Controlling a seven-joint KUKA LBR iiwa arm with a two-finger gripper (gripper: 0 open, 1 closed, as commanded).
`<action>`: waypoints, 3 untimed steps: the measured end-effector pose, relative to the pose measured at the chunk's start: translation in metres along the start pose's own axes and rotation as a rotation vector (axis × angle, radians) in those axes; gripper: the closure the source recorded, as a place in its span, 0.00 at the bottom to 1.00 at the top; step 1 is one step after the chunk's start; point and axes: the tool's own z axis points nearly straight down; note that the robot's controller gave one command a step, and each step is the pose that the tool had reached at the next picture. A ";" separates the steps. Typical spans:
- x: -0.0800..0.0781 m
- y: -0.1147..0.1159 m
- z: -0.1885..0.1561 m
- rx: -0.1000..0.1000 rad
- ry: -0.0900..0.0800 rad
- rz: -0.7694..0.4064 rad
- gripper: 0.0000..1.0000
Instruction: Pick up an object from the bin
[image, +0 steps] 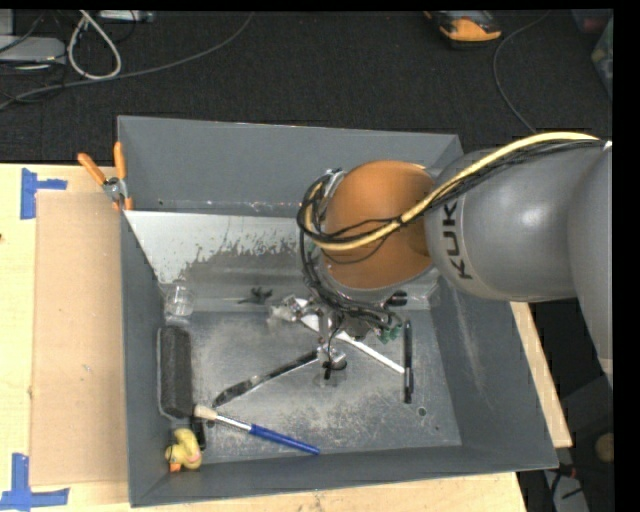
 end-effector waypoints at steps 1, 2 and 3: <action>0.003 -0.002 0.052 0.002 -0.005 -0.202 0.00; 0.004 -0.002 0.061 -0.001 -0.005 -0.147 1.00; 0.004 -0.002 0.061 -0.001 -0.005 -0.146 1.00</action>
Offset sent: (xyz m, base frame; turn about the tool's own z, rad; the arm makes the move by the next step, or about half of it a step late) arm -0.0029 -0.0046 -0.0611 -0.1505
